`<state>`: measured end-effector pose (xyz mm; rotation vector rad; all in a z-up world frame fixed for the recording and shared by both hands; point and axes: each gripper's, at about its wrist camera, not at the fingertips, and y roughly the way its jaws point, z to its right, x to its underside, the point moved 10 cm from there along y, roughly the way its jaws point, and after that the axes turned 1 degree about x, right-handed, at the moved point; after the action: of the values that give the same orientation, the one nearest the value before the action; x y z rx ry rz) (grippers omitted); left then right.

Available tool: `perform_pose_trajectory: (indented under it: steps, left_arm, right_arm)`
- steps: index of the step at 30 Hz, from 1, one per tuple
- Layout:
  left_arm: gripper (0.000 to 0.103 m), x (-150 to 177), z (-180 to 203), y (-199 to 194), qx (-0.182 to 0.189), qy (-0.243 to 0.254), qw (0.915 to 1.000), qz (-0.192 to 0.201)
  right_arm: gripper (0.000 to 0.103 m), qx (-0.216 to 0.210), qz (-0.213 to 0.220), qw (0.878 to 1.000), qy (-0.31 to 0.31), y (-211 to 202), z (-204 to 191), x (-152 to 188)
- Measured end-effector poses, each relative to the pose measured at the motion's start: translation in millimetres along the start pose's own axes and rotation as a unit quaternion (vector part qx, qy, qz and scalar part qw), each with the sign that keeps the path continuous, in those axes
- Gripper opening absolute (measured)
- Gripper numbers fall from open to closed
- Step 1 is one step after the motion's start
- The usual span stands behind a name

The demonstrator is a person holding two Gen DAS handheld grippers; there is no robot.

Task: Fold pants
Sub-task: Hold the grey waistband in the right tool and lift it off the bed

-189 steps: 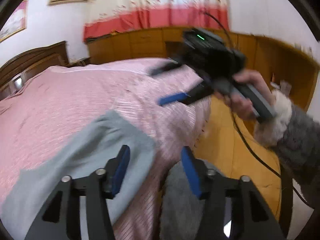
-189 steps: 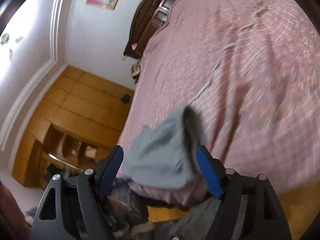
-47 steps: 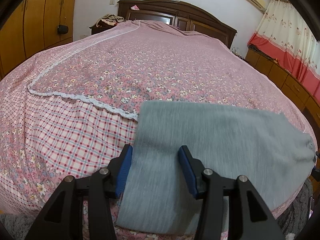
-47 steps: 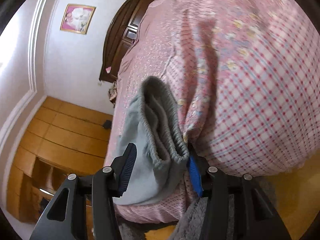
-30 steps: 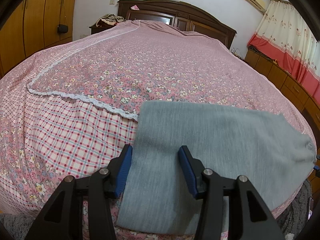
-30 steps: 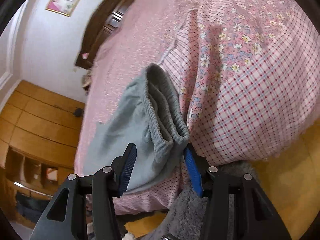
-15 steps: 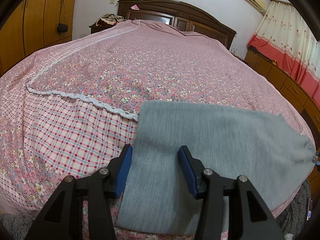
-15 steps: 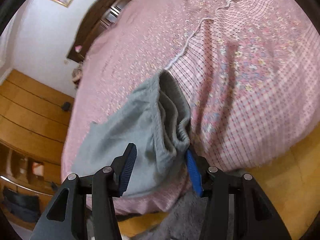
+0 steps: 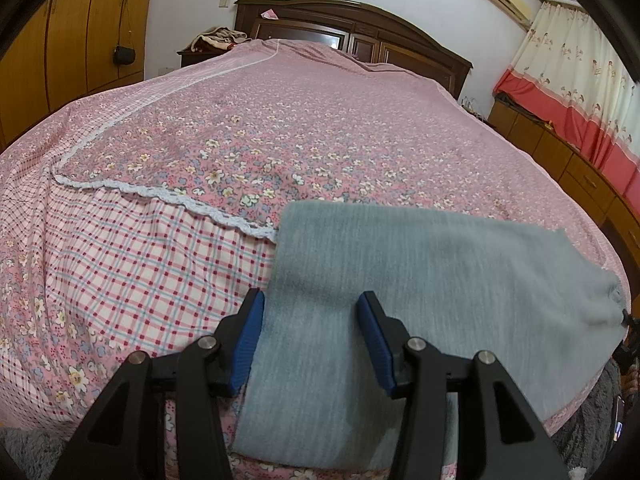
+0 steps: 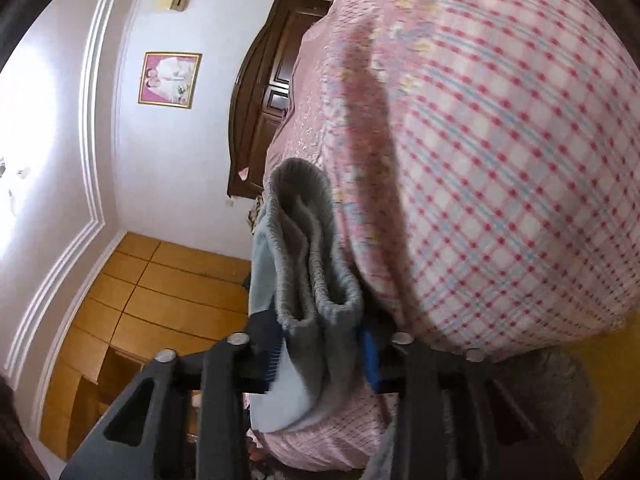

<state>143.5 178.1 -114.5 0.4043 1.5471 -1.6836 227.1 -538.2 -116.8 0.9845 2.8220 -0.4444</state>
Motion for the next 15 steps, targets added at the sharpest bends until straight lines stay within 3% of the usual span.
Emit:
perform_pose_trajectory:
  steps: [4,10,13,15]
  left_arm:
    - [0.051,0,1,0,0.000,0.000,1.0000,0.000]
    - [0.051,0,0,0,0.001,0.000,1.0000,0.000]
    - [0.051,0,1,-1,0.002,-0.002,1.0000,0.001]
    - [0.051,0,2,-2,0.005,-0.005,1.0000,0.002]
  right_arm:
    - [0.022,0.030,-0.006,0.999,-0.031,6,-10,-1]
    - [0.021,0.107,-0.030,0.992,-0.063,21,-31,-7]
    - [0.021,0.152,-0.041,0.983,-0.095,32,-45,-11]
    - [0.020,0.200,-0.039,0.969,-0.136,38,-62,-13]
